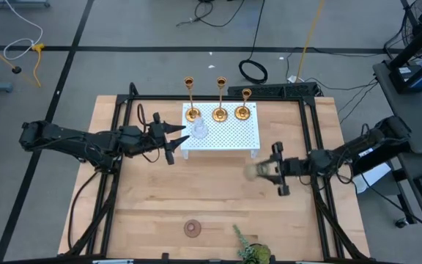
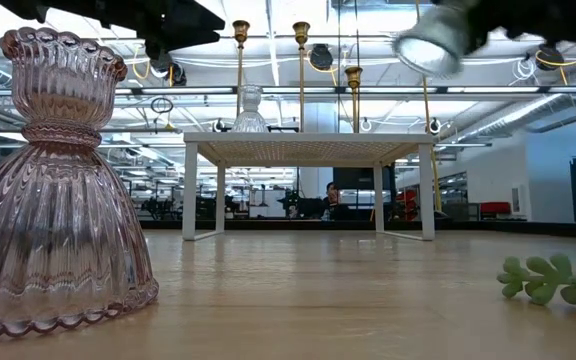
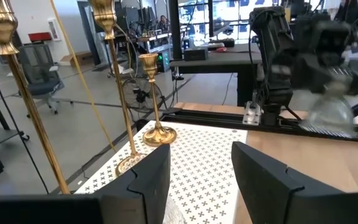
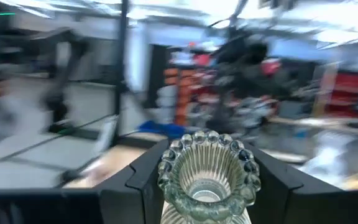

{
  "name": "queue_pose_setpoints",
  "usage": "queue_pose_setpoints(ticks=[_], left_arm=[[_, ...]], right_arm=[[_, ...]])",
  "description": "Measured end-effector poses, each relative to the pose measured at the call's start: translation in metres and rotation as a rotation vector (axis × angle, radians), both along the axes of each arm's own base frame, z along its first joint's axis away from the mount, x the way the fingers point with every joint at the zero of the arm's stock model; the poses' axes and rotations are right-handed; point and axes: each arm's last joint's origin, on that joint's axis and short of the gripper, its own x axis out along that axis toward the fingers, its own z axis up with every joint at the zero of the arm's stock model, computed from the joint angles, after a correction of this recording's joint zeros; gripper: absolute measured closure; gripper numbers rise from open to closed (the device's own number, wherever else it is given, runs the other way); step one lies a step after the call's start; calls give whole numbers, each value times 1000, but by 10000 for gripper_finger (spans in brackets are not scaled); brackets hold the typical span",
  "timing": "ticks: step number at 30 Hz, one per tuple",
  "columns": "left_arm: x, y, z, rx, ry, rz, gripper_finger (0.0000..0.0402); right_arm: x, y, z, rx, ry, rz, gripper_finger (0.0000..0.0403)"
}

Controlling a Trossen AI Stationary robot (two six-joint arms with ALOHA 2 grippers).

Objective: Pick & Place candle stick holders
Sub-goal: Put the green glass candle holder on the shelf

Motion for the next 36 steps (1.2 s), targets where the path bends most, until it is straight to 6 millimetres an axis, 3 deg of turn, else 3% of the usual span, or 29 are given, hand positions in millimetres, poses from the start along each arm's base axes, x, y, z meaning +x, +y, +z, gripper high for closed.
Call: queue_pose_setpoints(ticks=[5, 9, 19, 28, 36], left_arm=[[0, 0, 0, -3, -4, 0, 224], [0, 0, 0, -3, -4, -1, 224], [0, 0, 0, -3, -2, -3, 224], [0, -5, -4, 2, 41, -32, 224], [0, -17, -7, -3, 79, -244, 224]], right_arm=[[22, -20, 38, -25, 38, -216, 244], [38, -44, 48, -9, 135, -380, 242], [65, -88, 14, 125, 301, -566, 241], [72, -96, 7, 89, 321, -579, 233], [70, -102, 4, 69, 342, -607, 179]])
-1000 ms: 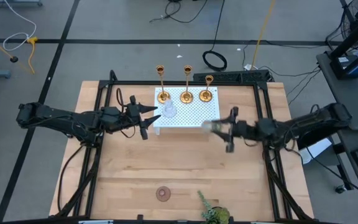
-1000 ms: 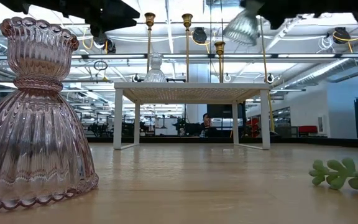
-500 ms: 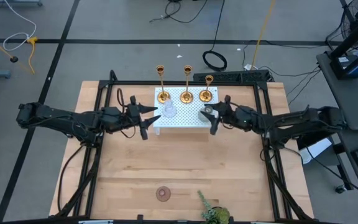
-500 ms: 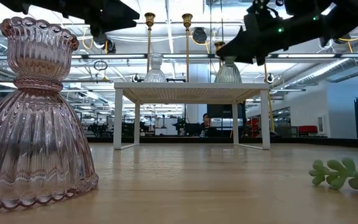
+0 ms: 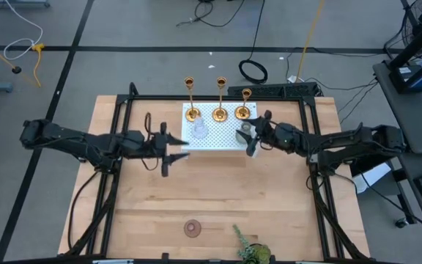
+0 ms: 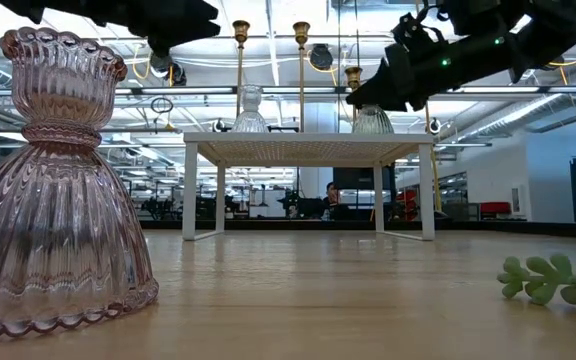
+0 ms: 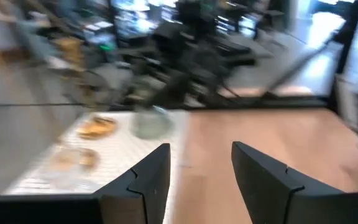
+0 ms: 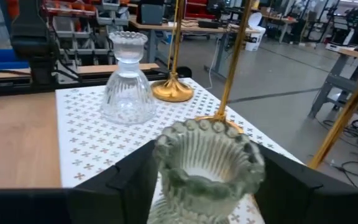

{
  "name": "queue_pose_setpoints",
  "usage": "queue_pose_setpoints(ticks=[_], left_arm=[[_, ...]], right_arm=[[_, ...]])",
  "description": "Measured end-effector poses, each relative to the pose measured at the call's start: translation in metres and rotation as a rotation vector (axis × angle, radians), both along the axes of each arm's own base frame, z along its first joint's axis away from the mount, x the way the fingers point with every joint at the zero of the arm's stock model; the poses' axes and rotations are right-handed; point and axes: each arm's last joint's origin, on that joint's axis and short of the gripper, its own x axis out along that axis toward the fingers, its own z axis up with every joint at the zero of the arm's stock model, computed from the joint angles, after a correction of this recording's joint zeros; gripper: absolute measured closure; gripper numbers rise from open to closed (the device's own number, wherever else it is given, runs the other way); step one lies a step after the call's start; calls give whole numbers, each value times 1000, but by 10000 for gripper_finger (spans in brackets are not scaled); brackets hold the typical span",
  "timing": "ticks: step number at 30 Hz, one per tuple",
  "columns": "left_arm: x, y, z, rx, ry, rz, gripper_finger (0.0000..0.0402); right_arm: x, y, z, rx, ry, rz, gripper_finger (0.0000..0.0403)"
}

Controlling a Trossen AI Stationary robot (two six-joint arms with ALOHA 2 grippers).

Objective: Pick & Place candle stick holders
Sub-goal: Put the green glass candle holder on the shelf, then put the pink glass candle holder on the shelf

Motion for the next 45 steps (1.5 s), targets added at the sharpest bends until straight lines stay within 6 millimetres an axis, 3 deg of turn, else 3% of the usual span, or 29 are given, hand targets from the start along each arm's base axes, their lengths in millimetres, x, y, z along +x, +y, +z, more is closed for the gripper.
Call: queue_pose_setpoints(ticks=[9, 19, 32, 37, 45], left_arm=[[-2, -28, -20, -142, 187, -315, 224], [14, -73, -48, -160, 283, -472, 224], [39, -115, -97, -149, 319, -576, 224], [43, -125, -113, -237, 340, -574, 224], [40, -134, -117, -207, 356, -607, 223]], right_arm=[[-1, -4, 0, -26, 10, -10, 152], [0, -3, 14, -118, -81, -6, 155], [-5, 7, 27, -161, -147, 32, 156], [-5, 18, 29, -243, -120, 77, 154], [-5, 30, 31, -240, -138, 128, 145]])
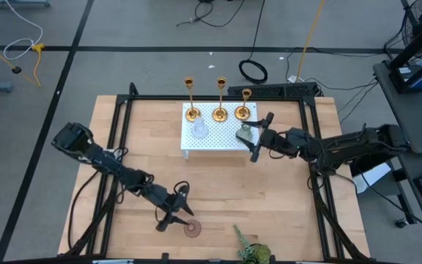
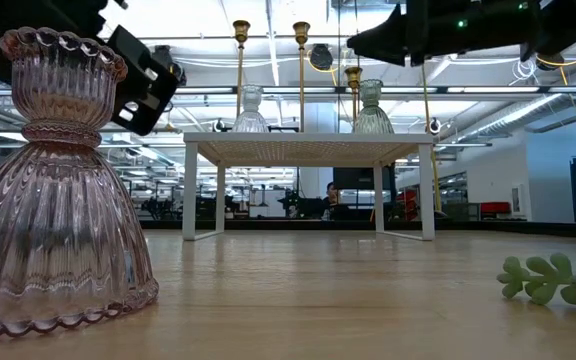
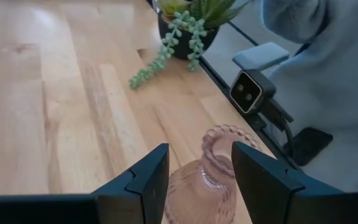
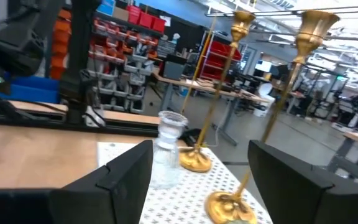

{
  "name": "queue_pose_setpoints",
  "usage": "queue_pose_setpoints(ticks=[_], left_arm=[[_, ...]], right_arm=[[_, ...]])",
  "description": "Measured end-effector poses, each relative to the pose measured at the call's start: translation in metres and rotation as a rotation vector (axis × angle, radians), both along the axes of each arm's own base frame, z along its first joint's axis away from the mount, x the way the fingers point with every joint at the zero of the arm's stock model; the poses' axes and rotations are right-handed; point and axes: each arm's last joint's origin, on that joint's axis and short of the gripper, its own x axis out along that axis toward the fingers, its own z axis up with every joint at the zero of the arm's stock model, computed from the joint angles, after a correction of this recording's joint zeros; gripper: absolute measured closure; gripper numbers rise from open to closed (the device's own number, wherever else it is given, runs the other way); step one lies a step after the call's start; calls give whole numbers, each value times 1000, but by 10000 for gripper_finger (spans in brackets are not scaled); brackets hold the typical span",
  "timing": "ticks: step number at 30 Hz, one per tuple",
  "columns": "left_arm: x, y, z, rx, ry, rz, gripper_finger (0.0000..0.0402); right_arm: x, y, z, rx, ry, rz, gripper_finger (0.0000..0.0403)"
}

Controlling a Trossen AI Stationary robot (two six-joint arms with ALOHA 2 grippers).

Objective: Pick & Place candle stick holders
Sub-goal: Put the pink glass candle holder on the shelf

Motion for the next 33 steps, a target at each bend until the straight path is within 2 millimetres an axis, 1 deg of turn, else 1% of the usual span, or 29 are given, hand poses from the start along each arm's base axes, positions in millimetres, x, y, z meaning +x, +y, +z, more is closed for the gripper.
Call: queue_pose_setpoints(ticks=[6, 12, 16, 21, 24, 28, 30, 33], left_arm=[[-3, -5, 0, 53, -38, -48, 203], [-8, -14, 2, 39, -56, -75, 188], [-10, -18, 2, 60, -65, -42, 188], [-10, -18, 2, 60, -63, -6, 188], [-8, -19, -3, 59, -61, -8, 188], [-5, -26, -12, 14, -66, -57, 188], [-4, -28, -17, 28, -91, -62, 188], [-1, -28, -21, 81, -131, -22, 188]], right_arm=[[1, 14, 0, 27, -6, 63, 146], [0, 33, -4, 32, 29, 145, 147], [-1, 47, -4, 31, 29, 207, 147], [-4, 63, -4, 29, 31, 274, 147], [-6, 69, -4, 21, 32, 302, 147], [-7, 75, -4, -2, 37, 328, 147], [-8, 77, -4, -7, 38, 337, 147], [-8, 79, -4, -7, 38, 345, 147]])
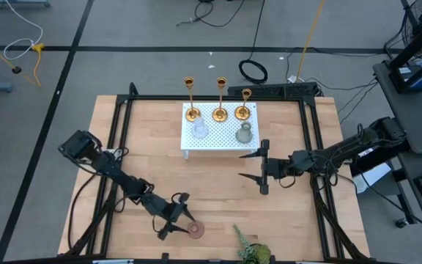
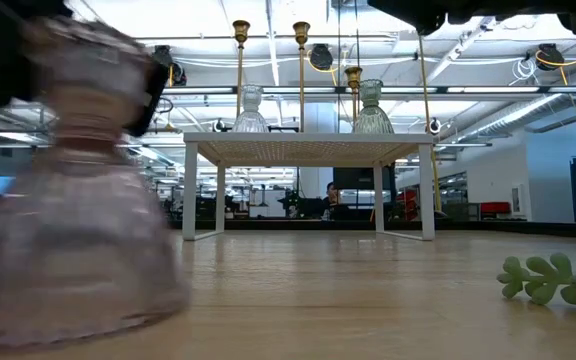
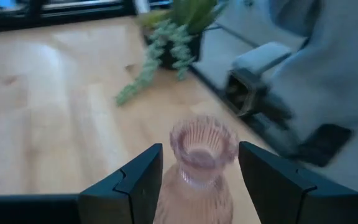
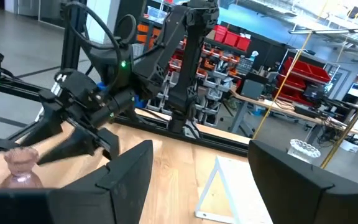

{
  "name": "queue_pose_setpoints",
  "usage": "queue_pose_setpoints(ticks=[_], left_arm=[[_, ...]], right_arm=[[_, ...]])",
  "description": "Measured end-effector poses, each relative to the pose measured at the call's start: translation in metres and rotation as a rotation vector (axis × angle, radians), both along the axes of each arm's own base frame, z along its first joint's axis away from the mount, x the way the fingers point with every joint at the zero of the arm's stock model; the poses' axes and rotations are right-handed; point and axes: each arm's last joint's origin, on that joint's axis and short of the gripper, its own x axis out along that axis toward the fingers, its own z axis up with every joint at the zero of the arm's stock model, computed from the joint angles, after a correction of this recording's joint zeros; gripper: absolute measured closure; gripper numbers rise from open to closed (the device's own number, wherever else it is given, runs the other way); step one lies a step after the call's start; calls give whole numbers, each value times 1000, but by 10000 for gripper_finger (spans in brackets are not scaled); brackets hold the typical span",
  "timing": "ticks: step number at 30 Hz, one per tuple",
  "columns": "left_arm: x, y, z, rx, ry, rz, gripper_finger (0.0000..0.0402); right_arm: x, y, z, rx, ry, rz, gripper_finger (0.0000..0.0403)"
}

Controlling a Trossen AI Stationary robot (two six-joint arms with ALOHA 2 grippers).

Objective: Pick & Place candle stick holders
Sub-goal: Put the pink glass candle holder on the shelf

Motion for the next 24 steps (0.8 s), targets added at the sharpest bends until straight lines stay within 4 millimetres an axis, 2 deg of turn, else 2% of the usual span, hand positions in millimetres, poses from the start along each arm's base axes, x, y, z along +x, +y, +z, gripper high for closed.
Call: queue_pose_setpoints(ticks=[7, 11, 17, 24], left_arm=[[4, 5, -10, 34, 23, 36, 188], [7, 8, -8, 34, -3, 61, 188], [13, 14, -3, -39, -22, 98, 188], [13, 15, -3, -57, -5, 100, 188]], right_arm=[[-1, 2, 0, 10, 0, 9, 147], [0, 3, -2, 17, 8, 22, 147], [6, 7, -12, 77, 55, 71, 147], [11, 19, -25, 55, 110, 137, 147]])
